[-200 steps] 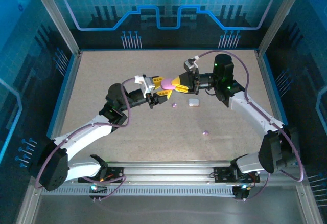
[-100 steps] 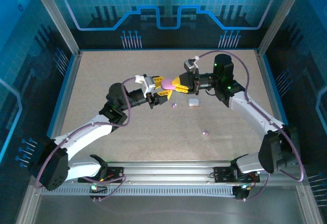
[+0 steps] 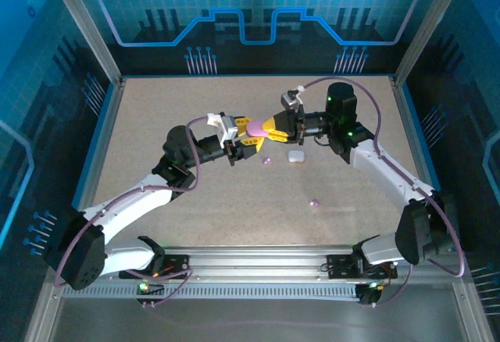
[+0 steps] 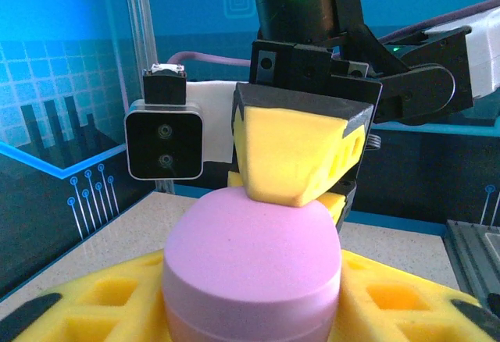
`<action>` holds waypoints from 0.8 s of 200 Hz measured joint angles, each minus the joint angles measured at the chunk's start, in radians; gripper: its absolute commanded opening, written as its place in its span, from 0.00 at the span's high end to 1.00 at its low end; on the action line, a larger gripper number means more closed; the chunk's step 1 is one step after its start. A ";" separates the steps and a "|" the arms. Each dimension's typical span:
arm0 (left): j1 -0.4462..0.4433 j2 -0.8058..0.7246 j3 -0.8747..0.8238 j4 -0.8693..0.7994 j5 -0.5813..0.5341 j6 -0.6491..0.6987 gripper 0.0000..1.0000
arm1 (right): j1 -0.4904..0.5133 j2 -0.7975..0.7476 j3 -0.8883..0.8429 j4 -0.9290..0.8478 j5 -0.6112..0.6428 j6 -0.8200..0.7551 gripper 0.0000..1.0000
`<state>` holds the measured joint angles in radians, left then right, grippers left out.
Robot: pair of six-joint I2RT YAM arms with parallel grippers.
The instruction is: Insert the wireless bluetooth earbuds into the charging case
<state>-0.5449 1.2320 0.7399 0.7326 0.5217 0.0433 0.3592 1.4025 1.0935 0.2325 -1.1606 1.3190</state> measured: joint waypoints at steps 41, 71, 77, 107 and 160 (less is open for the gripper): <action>0.000 0.002 0.000 -0.011 0.003 -0.001 0.67 | 0.000 -0.002 0.003 -0.027 0.005 -0.031 0.58; -0.003 0.010 0.002 -0.034 0.013 -0.002 0.69 | -0.004 -0.013 0.104 -0.350 0.120 -0.263 0.43; -0.005 0.010 0.002 -0.035 0.018 -0.005 0.69 | -0.007 -0.019 0.135 -0.417 0.153 -0.319 0.42; -0.012 0.010 -0.002 -0.028 0.026 -0.047 0.69 | -0.034 -0.131 0.186 -0.622 0.322 -0.571 0.37; -0.040 0.020 -0.019 0.002 0.042 -0.171 0.69 | 0.036 -0.320 0.137 -0.762 0.585 -0.978 0.37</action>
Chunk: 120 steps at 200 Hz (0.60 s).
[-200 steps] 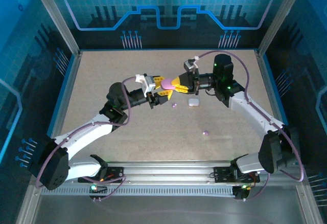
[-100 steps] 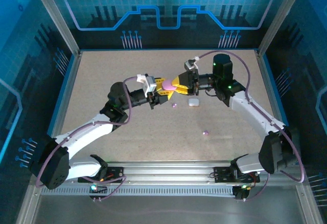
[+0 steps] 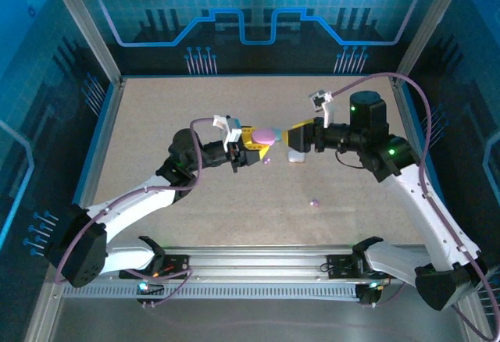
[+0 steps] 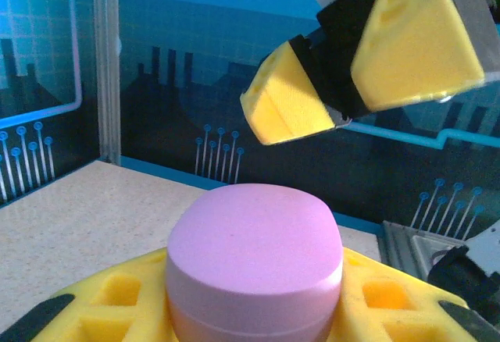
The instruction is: Insert the wireless bluetooth earbuds into the charging case
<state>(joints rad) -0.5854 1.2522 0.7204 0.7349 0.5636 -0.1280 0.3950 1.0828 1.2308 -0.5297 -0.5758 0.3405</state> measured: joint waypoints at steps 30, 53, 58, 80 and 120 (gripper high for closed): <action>-0.017 0.023 0.000 0.016 0.011 -0.036 0.69 | 0.035 0.012 -0.007 -0.039 0.052 -0.102 0.36; -0.025 0.041 0.000 0.023 0.013 -0.056 0.70 | 0.046 0.035 -0.007 -0.058 0.053 -0.141 0.36; -0.026 0.043 0.000 0.024 0.013 -0.058 0.69 | 0.050 0.040 -0.007 -0.060 0.052 -0.148 0.36; -0.026 0.048 0.000 0.031 0.014 -0.058 0.70 | 0.058 0.056 -0.007 -0.066 0.045 -0.171 0.36; -0.026 0.049 0.000 0.038 0.019 -0.058 0.69 | 0.062 0.062 -0.007 -0.079 0.054 -0.190 0.38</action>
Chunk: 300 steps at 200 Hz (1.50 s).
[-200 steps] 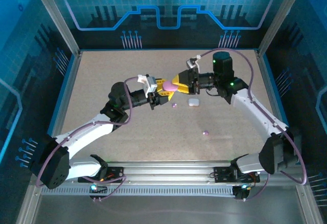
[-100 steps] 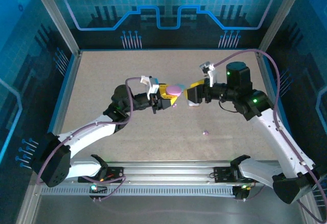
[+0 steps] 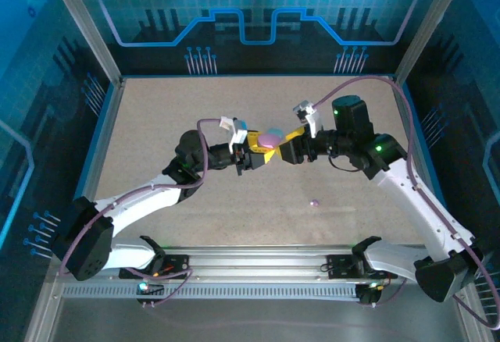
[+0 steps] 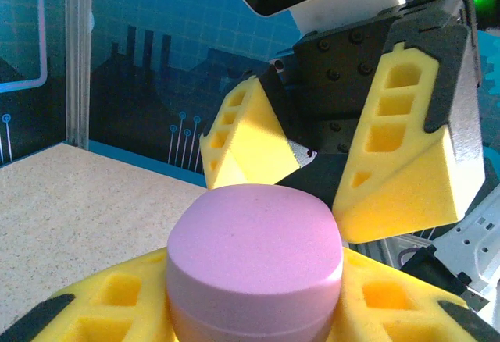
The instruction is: Insert the wireless bluetooth earbuds into the charging case
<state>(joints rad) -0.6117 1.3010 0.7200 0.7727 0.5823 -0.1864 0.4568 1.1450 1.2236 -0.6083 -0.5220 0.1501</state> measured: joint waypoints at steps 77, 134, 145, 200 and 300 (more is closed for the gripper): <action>0.003 0.009 0.000 -0.006 0.003 -0.022 0.70 | 0.009 0.009 0.001 -0.004 0.044 0.006 0.40; 0.005 0.009 0.000 -0.032 0.048 -0.020 0.70 | 0.005 -0.008 0.007 0.059 0.090 0.064 0.41; 0.005 0.009 0.000 -0.034 0.057 -0.018 0.70 | 0.003 -0.008 0.007 0.066 0.097 0.071 0.41; 0.005 0.009 0.000 -0.043 0.072 -0.014 0.69 | 0.000 0.016 0.022 0.077 0.102 0.077 0.40; 0.005 -0.003 0.000 -0.053 0.069 0.005 0.69 | -0.024 0.039 0.050 0.071 0.071 0.124 0.38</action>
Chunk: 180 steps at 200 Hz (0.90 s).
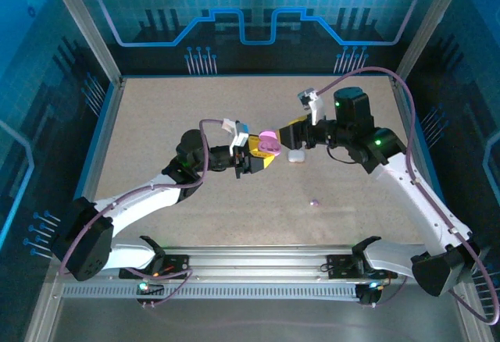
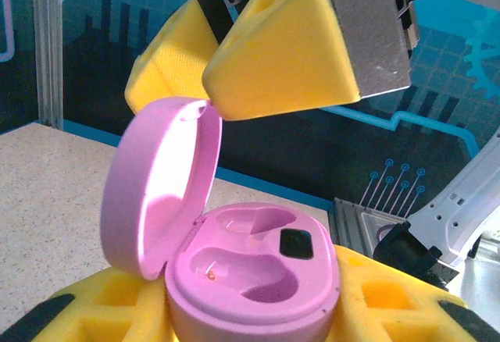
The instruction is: Insert the wireless bluetooth earbuds into the charging case
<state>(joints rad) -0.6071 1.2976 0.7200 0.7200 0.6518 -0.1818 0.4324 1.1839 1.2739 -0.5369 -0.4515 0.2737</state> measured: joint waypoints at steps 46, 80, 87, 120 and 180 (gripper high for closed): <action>-0.004 -0.010 0.000 0.003 0.004 0.000 0.70 | -0.003 -0.019 0.000 0.007 -0.075 -0.077 0.38; -0.006 -0.010 0.000 0.004 0.013 -0.001 0.70 | 0.014 -0.021 0.004 -0.023 -0.063 -0.216 0.38; -0.006 -0.010 0.000 0.004 0.013 0.000 0.70 | 0.021 -0.021 0.008 -0.033 -0.052 -0.236 0.38; -0.006 -0.011 0.000 0.002 0.012 0.000 0.70 | 0.032 -0.017 0.050 -0.090 -0.075 -0.338 0.38; -0.006 -0.033 0.003 -0.008 0.027 0.004 0.70 | 0.100 -0.079 0.016 -0.129 0.010 -0.657 0.39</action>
<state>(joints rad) -0.6128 1.2644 0.7235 0.7116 0.6792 -0.1780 0.5327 1.1049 1.2903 -0.6662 -0.4419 -0.3836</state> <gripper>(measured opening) 0.383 0.611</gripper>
